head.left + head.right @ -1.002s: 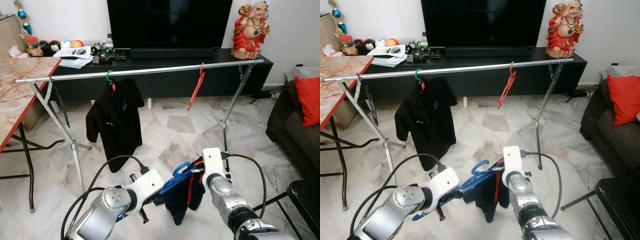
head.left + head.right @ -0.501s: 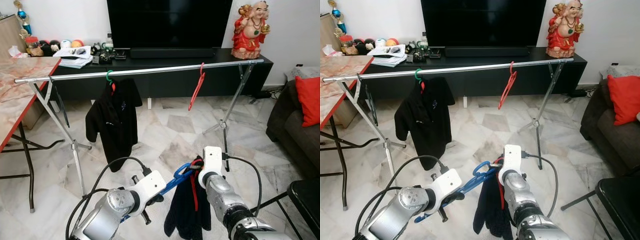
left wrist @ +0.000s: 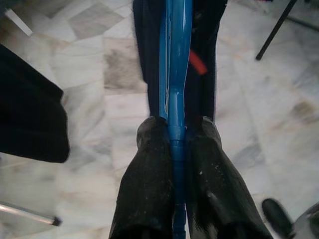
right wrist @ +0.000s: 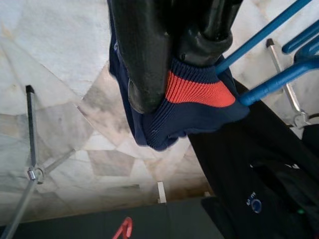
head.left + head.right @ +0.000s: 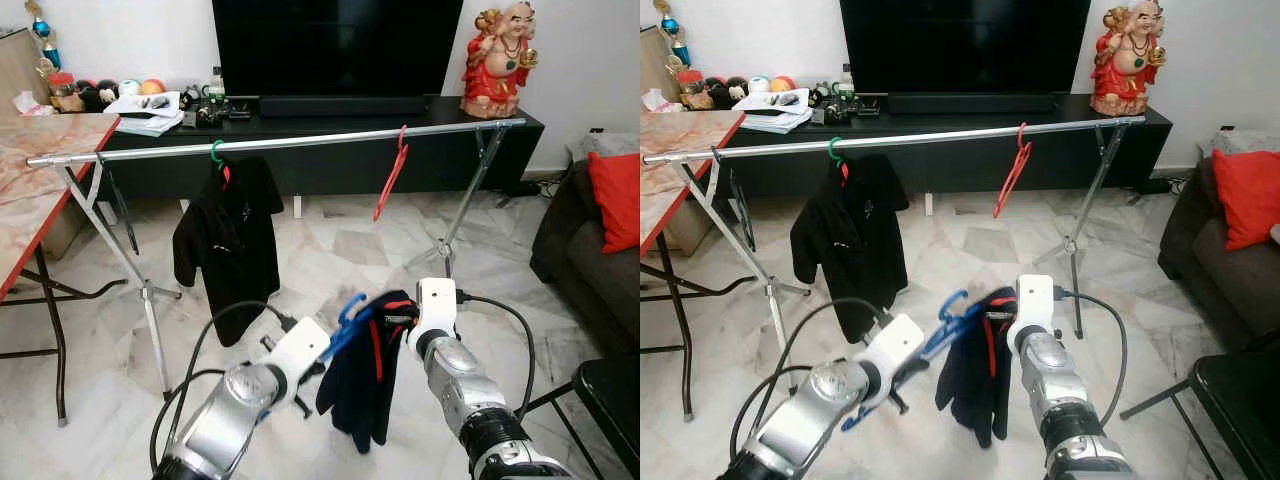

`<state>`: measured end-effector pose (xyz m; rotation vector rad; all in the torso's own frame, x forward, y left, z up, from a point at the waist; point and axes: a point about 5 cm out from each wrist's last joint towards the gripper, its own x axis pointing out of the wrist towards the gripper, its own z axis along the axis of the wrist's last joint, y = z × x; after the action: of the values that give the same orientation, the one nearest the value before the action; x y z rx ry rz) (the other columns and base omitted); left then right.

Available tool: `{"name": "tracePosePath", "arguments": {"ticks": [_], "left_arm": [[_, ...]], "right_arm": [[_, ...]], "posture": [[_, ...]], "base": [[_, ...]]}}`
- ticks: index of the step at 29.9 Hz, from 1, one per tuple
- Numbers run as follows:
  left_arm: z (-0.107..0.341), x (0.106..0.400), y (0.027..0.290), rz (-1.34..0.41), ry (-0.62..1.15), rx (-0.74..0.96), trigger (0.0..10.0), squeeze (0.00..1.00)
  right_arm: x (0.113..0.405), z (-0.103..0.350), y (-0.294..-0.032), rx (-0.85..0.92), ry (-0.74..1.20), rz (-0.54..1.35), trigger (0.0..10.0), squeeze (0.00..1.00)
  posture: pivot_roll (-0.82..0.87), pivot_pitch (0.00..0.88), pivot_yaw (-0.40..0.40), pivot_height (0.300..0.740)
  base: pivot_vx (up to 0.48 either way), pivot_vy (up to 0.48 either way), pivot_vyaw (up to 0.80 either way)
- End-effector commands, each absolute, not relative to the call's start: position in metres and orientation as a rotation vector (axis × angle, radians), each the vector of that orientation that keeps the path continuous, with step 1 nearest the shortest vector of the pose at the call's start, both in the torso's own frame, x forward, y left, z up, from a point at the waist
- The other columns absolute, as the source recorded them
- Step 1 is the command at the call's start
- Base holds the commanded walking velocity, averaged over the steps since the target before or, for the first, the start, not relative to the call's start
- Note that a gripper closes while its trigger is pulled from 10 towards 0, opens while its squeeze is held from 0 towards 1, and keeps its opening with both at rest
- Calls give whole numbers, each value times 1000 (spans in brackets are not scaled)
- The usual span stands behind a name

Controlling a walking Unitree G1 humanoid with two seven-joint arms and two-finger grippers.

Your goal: Hang hanger

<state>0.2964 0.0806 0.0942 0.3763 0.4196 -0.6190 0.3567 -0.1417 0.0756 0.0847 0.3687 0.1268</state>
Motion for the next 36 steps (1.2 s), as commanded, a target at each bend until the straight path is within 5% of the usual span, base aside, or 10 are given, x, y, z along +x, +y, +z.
{"name": "tracePosePath", "arguments": {"ticks": [1,13,22,32,36], "left_arm": [[97,298,82,-624,410,332,10000,0],[93,287,67,-729,438,225,10000,0],[92,289,68,-717,452,183,10000,0],[91,290,68,-703,450,166,10000,0],[93,293,70,-680,436,157,10000,0]], "right_arm": [[355,77,-137,88,366,158,10000,0],[349,89,-121,10,289,408,10000,0],[314,98,-92,-83,238,870,10000,0],[288,100,-88,-154,243,1094,10000,0],[292,96,-100,-235,272,1031,10000,0]], "posture": [[119,0,-35,740],[120,0,-35,740],[106,0,-27,740],[108,0,-31,740],[107,0,-32,740]], "base": [[0,0,0],[0,0,0],[0,0,0],[0,0,0],[0,0,0]]}}
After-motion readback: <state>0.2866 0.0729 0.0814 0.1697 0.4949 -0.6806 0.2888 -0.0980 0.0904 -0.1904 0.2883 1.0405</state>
